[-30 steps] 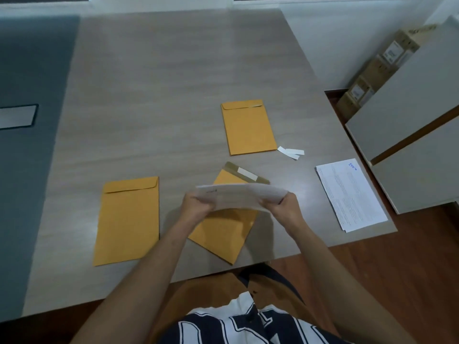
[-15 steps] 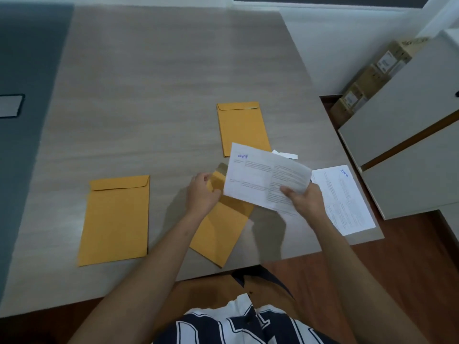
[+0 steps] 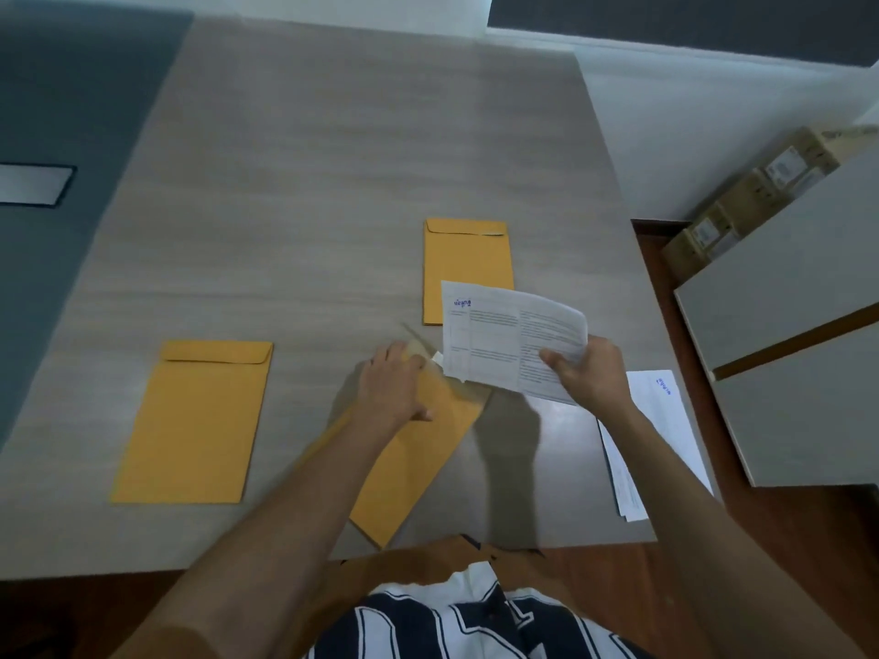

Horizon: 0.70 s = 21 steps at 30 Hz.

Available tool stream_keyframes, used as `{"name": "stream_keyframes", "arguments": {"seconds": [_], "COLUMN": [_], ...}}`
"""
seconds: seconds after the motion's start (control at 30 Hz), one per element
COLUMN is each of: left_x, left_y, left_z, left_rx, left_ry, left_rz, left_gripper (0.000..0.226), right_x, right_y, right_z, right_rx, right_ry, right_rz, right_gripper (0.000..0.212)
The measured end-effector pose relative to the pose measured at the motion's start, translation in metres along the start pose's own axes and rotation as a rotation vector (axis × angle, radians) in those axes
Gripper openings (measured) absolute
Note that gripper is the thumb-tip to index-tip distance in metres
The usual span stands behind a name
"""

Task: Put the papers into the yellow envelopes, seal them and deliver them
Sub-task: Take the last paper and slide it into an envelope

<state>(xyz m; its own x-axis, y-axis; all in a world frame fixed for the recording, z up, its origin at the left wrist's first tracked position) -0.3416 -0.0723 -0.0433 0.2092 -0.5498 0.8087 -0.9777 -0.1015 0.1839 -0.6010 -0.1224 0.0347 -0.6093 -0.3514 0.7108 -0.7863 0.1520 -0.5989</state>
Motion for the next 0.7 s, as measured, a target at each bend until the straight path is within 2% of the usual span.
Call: {"name": "stream_keyframes", "arguments": {"seconds": [0.07,0.17,0.33,0.5,0.7], "left_x": [-0.001,0.0,-0.001,0.0,0.001], "left_y": [-0.001,-0.003,-0.005,-0.004,0.0], "left_z": [0.0,0.0,-0.002,-0.004,-0.004], "left_rx": [-0.026,-0.042,-0.059,-0.084,-0.08], "left_ry": [0.021,0.018,0.035,0.045,0.024], "left_rz": [-0.025,-0.052,-0.067,-0.101,-0.073], "left_gripper": [0.083,0.092,0.087,0.078,0.081], "right_x": [-0.002,-0.002,-0.002,-0.003,-0.01], "right_y": [-0.003,-0.007,-0.003,0.001,-0.007], "right_z": [0.007,0.019,0.04,0.062,0.075], "right_rx": [0.041,0.074,0.061,0.039,0.007], "right_ry": [-0.042,-0.127,-0.361,-0.541,-0.726], "right_rz": [-0.035,-0.096,-0.169,-0.044,0.045], "right_gripper": [0.034,0.033,0.031,0.034,0.035]}}
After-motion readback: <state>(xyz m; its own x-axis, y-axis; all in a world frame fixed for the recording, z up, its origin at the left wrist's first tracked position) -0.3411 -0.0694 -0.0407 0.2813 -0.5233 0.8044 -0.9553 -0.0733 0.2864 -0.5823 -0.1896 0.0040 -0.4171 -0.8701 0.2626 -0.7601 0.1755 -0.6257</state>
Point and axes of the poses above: each hand's wrist, its own z-axis towards the middle knuckle, its own x-axis out of the back of the hand, y = z × x, the point moved 3 cm from there along z, towards the middle knuckle, and after that the axes turned 14 degrees about -y, right-handed, at the moved point
